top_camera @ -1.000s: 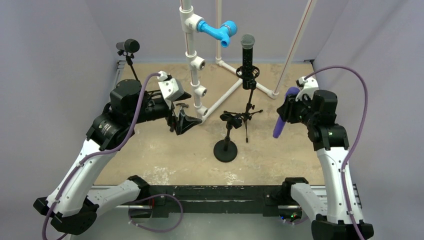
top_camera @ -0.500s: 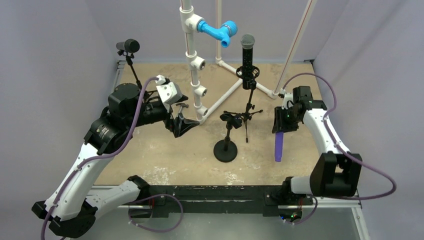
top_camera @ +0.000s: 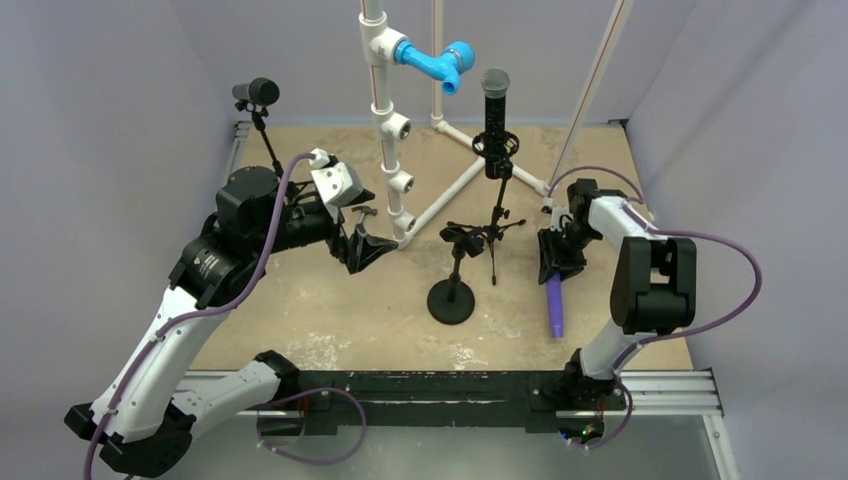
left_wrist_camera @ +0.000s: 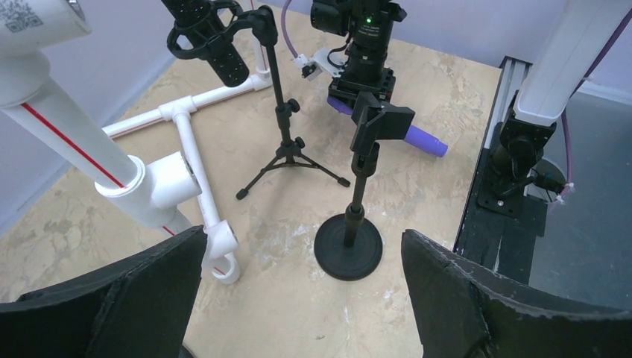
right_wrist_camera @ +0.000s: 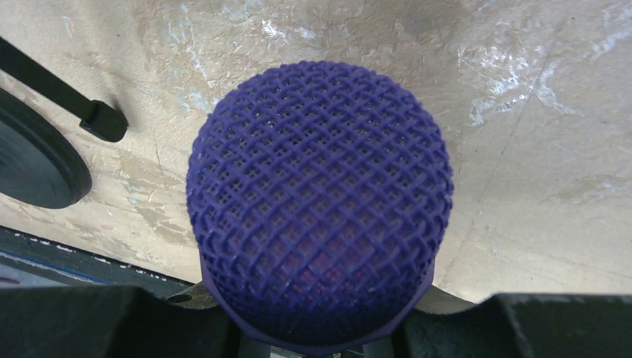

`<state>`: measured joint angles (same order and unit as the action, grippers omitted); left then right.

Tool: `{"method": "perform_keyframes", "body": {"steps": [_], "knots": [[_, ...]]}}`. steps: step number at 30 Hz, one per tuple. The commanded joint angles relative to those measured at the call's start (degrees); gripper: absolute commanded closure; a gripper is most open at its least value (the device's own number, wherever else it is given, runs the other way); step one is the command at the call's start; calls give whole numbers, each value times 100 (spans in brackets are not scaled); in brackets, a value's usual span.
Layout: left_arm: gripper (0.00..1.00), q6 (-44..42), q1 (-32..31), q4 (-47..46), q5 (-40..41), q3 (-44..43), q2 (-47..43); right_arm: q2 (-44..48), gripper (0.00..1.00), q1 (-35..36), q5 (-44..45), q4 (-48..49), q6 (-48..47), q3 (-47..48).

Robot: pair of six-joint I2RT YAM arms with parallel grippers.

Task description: Remove the microphone from the stand

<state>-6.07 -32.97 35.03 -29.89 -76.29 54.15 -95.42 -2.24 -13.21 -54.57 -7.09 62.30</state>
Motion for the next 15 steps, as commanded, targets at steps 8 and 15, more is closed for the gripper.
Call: {"method": "perform_keyframes", "body": {"steps": [8, 15], "knots": [[0, 433, 397, -346, -292, 89, 15, -745, 90, 295, -112, 16, 14, 294], [0, 545, 569, -375, -407, 77, 2, -1068, 82, 391, 79, 149, 75, 252]]}}
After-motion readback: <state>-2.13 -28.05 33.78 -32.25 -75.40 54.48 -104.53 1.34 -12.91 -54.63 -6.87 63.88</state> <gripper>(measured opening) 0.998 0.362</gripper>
